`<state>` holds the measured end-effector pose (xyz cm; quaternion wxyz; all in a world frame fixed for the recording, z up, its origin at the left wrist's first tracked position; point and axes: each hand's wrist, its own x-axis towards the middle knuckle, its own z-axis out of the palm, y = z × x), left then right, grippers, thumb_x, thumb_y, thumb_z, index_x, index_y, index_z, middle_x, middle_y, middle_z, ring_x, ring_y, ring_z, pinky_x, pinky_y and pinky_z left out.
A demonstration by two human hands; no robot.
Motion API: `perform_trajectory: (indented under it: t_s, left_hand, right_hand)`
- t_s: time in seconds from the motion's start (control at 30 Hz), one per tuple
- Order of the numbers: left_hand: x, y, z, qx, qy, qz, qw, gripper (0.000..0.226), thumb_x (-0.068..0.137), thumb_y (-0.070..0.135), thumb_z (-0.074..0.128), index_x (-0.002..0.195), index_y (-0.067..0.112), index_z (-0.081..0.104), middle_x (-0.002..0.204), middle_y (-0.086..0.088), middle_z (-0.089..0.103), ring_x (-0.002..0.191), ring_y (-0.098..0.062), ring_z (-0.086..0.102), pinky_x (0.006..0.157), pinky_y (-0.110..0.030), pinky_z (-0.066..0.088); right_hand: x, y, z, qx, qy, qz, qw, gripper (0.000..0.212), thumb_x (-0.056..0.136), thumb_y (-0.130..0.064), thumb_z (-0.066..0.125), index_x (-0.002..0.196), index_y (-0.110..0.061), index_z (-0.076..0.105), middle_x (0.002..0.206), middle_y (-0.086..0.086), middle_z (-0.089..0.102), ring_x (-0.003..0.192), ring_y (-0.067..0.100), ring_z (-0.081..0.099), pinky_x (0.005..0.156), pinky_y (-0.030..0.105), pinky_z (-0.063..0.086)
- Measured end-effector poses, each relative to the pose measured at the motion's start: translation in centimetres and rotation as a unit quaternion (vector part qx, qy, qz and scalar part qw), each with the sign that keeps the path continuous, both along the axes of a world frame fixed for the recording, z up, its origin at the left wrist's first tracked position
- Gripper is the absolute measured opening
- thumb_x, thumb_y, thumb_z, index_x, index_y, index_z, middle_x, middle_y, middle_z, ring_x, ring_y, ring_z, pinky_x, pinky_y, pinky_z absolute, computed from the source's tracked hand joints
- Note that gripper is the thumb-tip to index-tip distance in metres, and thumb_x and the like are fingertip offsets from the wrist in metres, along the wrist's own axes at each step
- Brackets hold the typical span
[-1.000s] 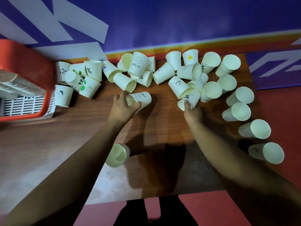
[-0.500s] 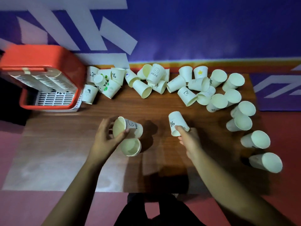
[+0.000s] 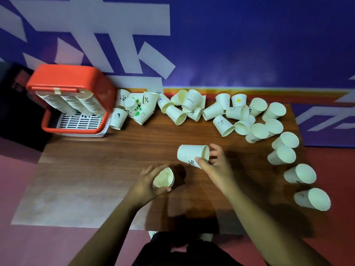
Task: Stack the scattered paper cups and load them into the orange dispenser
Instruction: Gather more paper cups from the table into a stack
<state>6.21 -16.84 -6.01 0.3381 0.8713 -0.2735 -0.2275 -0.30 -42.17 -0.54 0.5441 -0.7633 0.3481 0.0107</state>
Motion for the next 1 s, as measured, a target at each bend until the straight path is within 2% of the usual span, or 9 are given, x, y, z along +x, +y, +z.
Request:
perform_trajectory:
  t_s: [0.07,0.17,0.33,0.43,0.5,0.7,0.83,0.93,1.0]
  left_hand:
    - [-0.1,0.1,-0.3,-0.026,0.053,0.015,0.998,0.082,0.074,0.045,0.086,0.142,0.045,0.040,0.127,0.032,0.043,0.121,-0.001,0.048,0.094,-0.004,0.033]
    - [0.1,0.6,-1.5,-0.075,0.162,0.058,0.982,0.099,0.071,0.026,0.092,0.147,0.034,0.029,0.139,0.028,0.043,0.119,0.020,0.048,0.092,0.000,0.036]
    - [0.1,2.4,-4.2,-0.031,0.229,0.024,0.973,0.096,0.073,0.019,0.090,0.141,0.051,0.030,0.132,0.036,0.055,0.126,0.009,0.052,0.101,-0.017,0.044]
    - [0.5,2.6,-6.1,-0.018,0.239,0.039,0.970,0.087,0.068,0.033,0.086,0.139,0.054,0.041,0.136,0.020,0.060,0.131,-0.007,0.054,0.109,-0.044,0.046]
    - [0.6,2.5,-8.2,-0.028,0.243,0.032,0.969,0.085,0.068,0.037,0.085,0.141,0.049,0.043,0.138,0.014,0.060,0.132,-0.013,0.054,0.109,-0.052,0.045]
    - [0.2,-0.8,-8.1,-0.075,0.271,0.068,0.957,0.077,0.066,0.046,0.090,0.134,0.040,0.055,0.134,0.010,0.064,0.130,-0.016,0.057,0.110,-0.054,0.044]
    - [-1.6,-4.7,-4.1,-0.075,0.314,0.047,0.945,0.064,0.076,0.039,0.085,0.134,0.031,0.059,0.127,0.012,0.069,0.120,-0.011,0.064,0.107,-0.044,0.049]
    - [-3.6,-8.4,-1.8,-0.117,0.338,0.059,0.932,0.048,0.084,0.028,0.077,0.128,0.021,0.060,0.116,0.007,0.071,0.106,-0.007,0.068,0.090,-0.028,0.054]
    - [-4.6,-10.7,-0.7,-0.140,0.356,0.057,0.922,0.048,0.081,0.033,0.074,0.125,0.022,0.058,0.115,0.004,0.071,0.104,-0.009,0.068,0.084,-0.022,0.054]
  right_hand:
    - [0.2,1.1,0.9,-0.015,-0.019,0.057,0.998,0.078,0.072,-0.040,0.081,0.139,-0.030,0.041,0.123,-0.012,0.054,0.104,0.008,0.058,0.087,0.029,0.053]
    - [0.4,2.8,1.3,-0.015,-0.048,0.133,0.990,0.080,0.064,-0.049,0.081,0.134,-0.036,0.046,0.125,-0.016,0.055,0.105,0.004,0.057,0.089,0.030,0.053]
    - [0.6,4.9,0.6,-0.125,-0.050,0.256,0.957,0.073,0.068,-0.042,0.084,0.132,-0.028,0.052,0.127,-0.016,0.053,0.113,0.001,0.048,0.094,0.014,0.035]
    - [0.5,5.8,-1.1,-0.208,-0.071,0.311,0.925,0.074,0.066,-0.043,0.082,0.132,-0.020,0.055,0.131,-0.008,0.054,0.120,0.014,0.047,0.104,0.024,0.035]
    - [0.3,6.0,-2.4,-0.239,-0.070,0.319,0.914,0.076,0.063,-0.041,0.083,0.131,-0.018,0.056,0.130,-0.007,0.056,0.118,0.018,0.049,0.105,0.031,0.038]
    - [-0.3,4.4,-4.0,-0.070,0.028,0.148,0.986,0.071,0.069,-0.035,0.085,0.132,-0.019,0.057,0.130,-0.006,0.058,0.118,0.011,0.052,0.101,0.026,0.041]
    - [-1.6,1.3,-3.6,0.017,0.072,0.021,0.997,0.066,0.075,-0.057,0.075,0.128,-0.020,0.060,0.124,-0.006,0.062,0.111,0.011,0.059,0.097,0.037,0.051]
    - [-3.3,-1.6,-2.8,0.051,0.066,-0.032,0.996,0.075,0.067,-0.081,0.059,0.120,-0.028,0.064,0.116,-0.010,0.066,0.108,0.010,0.062,0.095,0.044,0.054]
    - [-4.8,-3.4,-2.1,0.056,0.058,-0.033,0.996,0.065,0.072,-0.081,0.051,0.115,-0.033,0.062,0.114,-0.011,0.065,0.109,0.011,0.062,0.095,0.047,0.053]
